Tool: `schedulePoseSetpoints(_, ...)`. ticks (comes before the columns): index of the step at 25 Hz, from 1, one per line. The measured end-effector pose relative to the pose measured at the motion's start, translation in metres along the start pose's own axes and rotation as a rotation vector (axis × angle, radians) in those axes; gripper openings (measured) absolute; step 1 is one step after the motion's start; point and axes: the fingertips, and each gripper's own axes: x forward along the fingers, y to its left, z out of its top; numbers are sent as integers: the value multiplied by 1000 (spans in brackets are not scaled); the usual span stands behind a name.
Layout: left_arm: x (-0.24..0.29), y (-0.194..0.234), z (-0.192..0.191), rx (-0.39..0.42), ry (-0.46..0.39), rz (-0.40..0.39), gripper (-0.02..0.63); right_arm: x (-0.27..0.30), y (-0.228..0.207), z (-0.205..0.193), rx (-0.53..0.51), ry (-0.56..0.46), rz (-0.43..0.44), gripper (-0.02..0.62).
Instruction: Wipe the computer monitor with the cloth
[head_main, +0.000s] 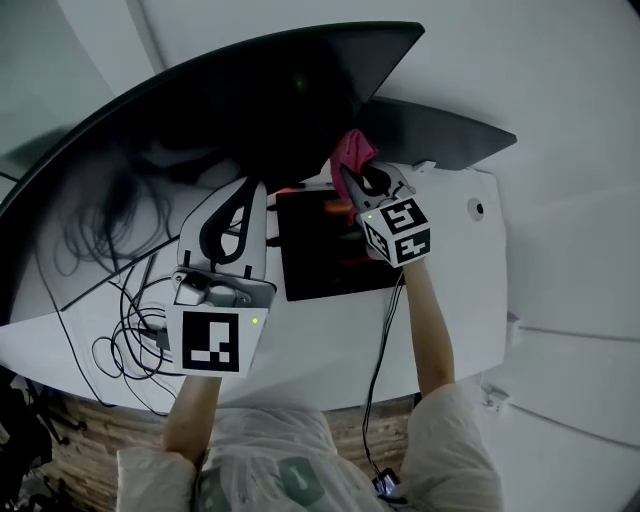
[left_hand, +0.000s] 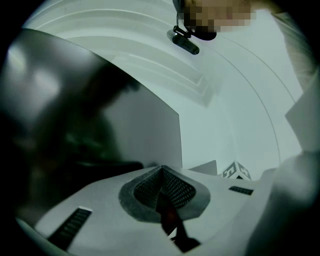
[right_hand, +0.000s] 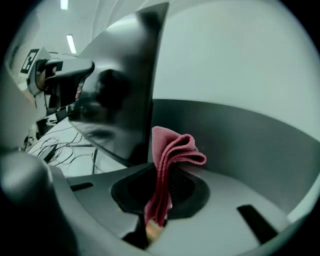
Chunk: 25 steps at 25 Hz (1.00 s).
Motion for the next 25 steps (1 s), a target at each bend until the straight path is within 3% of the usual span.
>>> schedulePoseSetpoints(2,-11,6,16,4,-31,25,14,-27,-5,32,22,-83,-119,51)
schedulePoseSetpoints(5,-33,11,35,6,-62,55,14,-77,11,86,-41,-194,-279,51)
schedulePoseSetpoints(9,-72,21,54,17,-82,87,14,-129,73,152,-84,-333,-376,51)
schedulePoseSetpoints(11,-96,28,56,-2,-67,98,14,-142,115,176,-50,-391,-358,51)
schedulePoseSetpoints(14,-132,33,65,-36,-73,109,14,-154,179,198,42,-472,-257,51)
schedulePoseSetpoints(18,-175,35,74,11,-93,154,14,-168,246,208,50,-536,-202,51)
schedulePoseSetpoints(25,-215,43,83,14,-120,213,14,-173,300,213,38,-549,-119,51)
